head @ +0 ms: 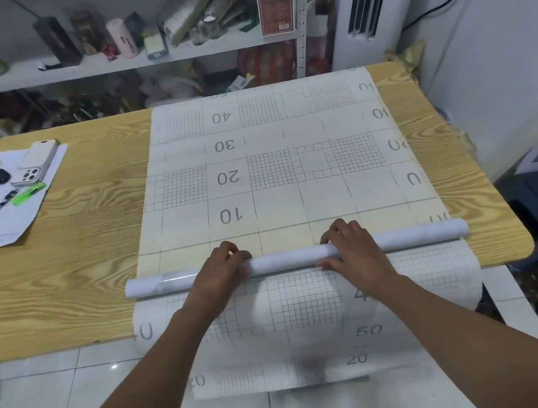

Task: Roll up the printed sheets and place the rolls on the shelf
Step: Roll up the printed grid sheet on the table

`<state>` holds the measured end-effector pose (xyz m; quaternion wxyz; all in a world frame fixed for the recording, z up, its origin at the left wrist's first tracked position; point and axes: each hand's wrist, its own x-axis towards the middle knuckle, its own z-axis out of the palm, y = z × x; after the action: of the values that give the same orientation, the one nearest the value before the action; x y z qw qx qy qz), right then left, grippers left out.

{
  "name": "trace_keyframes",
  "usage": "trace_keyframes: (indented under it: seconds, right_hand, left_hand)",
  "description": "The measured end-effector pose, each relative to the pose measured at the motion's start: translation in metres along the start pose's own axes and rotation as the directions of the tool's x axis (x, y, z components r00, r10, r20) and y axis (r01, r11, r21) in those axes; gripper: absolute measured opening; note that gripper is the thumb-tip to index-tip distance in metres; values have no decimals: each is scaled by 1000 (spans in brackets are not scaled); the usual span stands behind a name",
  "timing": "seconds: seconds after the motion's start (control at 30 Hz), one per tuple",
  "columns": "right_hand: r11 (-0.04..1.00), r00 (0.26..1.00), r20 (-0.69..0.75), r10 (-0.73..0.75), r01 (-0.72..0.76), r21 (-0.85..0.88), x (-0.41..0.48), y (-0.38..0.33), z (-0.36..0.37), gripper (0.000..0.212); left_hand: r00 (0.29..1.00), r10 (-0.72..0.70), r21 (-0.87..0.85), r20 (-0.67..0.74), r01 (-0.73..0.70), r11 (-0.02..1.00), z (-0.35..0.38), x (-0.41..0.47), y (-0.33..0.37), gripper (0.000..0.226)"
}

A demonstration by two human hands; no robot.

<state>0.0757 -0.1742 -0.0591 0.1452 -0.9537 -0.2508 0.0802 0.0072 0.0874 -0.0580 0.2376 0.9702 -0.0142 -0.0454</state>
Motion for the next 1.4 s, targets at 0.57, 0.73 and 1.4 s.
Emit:
trace_keyframes:
  seconds: [0.57, 0.73, 1.4]
  right_hand:
    - [996, 999, 46, 15, -11, -91, 5, -3, 2, 38]
    - [996, 999, 39, 22, -19, -85, 2, -5, 1, 56]
    - [999, 999, 9, -45, 45, 2, -7, -2, -1, 50]
  left_hand:
    - [999, 35, 12, 16, -35, 999, 1, 1, -3, 37]
    - [994, 98, 70, -55, -94, 993, 1, -1, -9, 38]
    - [997, 61, 212, -39, -52, 976, -1, 1, -7, 20]
